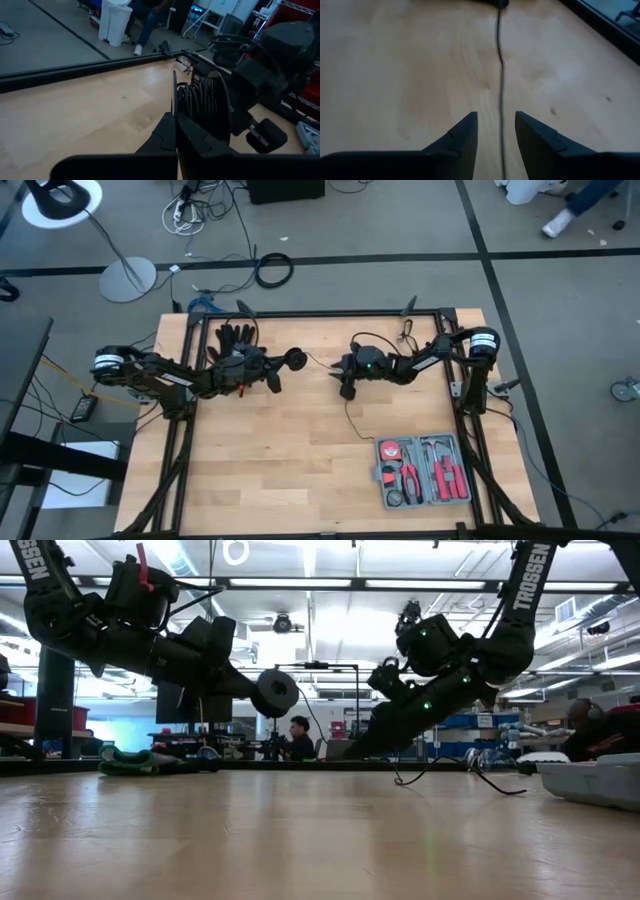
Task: Coil cords
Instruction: Coil the black wire
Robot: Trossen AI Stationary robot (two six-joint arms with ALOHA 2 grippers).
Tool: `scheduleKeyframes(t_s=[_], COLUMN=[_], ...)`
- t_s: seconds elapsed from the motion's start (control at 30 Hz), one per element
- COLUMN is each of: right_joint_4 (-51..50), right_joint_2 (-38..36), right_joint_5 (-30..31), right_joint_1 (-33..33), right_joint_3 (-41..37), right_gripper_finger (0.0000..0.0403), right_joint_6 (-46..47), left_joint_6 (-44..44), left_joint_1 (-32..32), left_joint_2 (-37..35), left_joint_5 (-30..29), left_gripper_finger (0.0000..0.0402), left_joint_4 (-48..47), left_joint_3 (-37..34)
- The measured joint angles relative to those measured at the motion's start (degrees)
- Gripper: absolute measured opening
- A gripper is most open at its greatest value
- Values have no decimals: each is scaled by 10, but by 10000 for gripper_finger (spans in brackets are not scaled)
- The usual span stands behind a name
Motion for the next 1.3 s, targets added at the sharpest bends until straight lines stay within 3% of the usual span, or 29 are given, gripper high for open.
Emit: scheduleKeyframes(t_s=[0.5,0.63,0.83,0.97,1.13,1.3], right_joint_4=[-38,-37,-28,-28,-141,-184], right_joint_2=[0,0,0,0,5,68], right_joint_5=[24,25,25,25,28,6], right_joint_1=[1,4,12,18,29,43], right_joint_3=[0,0,0,3,66,172], right_gripper_finger=[123,93,12,8,3,2], right_joint_6=[-10,-5,-4,9,41,40], left_joint_6=[0,0,0,0,0,-2], left_joint_1=[0,0,0,0,0,0], left_joint_2=[0,0,0,0,0,0], left_joint_5=[14,14,14,14,10,-4], left_gripper_finger=[0,0,0,0,0,0], left_joint_4=[1,2,2,2,2,1], left_joint_3=[0,0,0,0,0,1])
